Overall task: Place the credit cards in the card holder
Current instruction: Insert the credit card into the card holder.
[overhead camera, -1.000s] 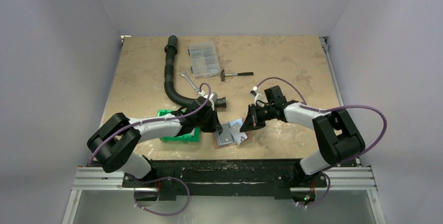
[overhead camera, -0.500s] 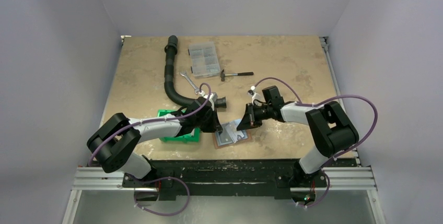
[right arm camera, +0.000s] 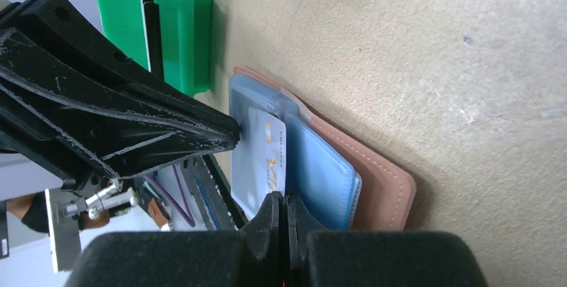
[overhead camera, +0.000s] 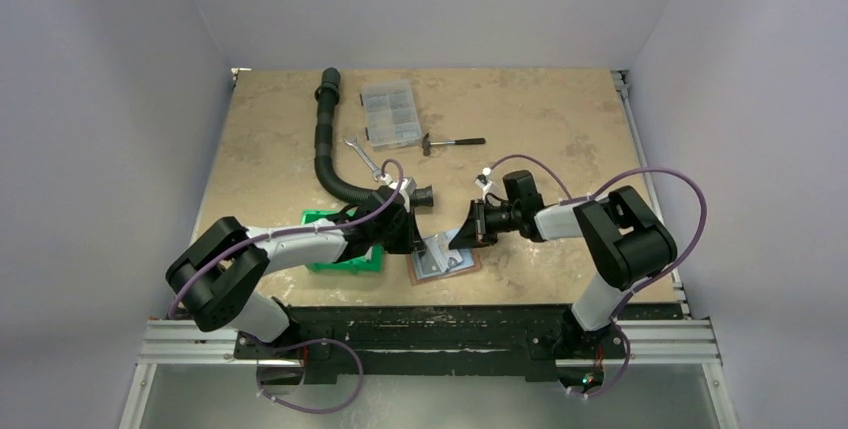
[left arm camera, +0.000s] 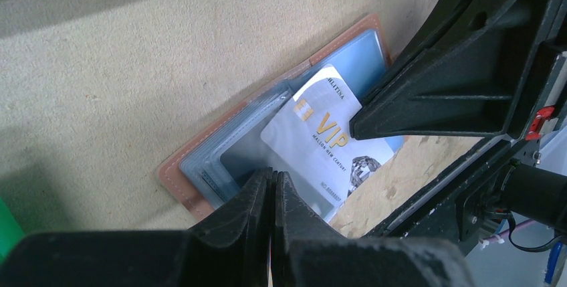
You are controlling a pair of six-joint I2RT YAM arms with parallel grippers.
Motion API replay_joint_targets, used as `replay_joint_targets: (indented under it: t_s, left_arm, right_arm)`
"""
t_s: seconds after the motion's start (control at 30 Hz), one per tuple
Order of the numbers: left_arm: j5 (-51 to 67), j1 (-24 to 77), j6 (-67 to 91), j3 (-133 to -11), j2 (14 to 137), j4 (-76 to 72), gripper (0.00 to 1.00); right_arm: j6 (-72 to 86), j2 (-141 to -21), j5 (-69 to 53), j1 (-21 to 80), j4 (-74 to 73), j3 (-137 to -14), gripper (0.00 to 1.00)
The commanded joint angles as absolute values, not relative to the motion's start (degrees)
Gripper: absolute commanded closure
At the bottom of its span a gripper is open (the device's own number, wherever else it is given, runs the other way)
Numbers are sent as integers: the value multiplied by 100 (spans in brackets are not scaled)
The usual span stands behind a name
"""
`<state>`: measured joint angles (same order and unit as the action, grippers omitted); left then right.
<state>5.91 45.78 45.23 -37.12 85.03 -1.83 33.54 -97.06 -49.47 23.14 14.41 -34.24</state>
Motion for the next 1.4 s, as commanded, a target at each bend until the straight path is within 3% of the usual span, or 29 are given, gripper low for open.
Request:
replay_joint_targets:
  t_s: [0.0,0.27,0.43,0.57,0.83,1.13,1.37]
  left_arm:
    - [281,4555,4306,-3437,8578,501,100]
    - [514,4558,4464,-3478,8324,381,100]
    - [344,4554,4526,-3733,7681,807,68]
    - [73,4556,4452,-3875,7251,1229,58]
    - [295,4648,4575,-3498,7726,704,99]
    - [-434,4800,4595,-3461,7959,951,100]
    - [-188,4923,4810,-3290,8202,484,100]
  right_arm:
    - [4155,-9569,-4694,2347,2815,-2940,100]
    - [5091,-9396,-4121,2485,3965,-2217,100]
    - [4996,-9413,-4073,2485,3843,-2239,100]
    - [4799,-9343,-3982,2481,3525,-2317,98]
    - [4685,-9296,-3908,2494,3432,-2288,92]
    - [4395,-9002,-3616,2617,2982,-2347,79]
    - [4628,-8611,-2941,3217,2594,-2499,88]
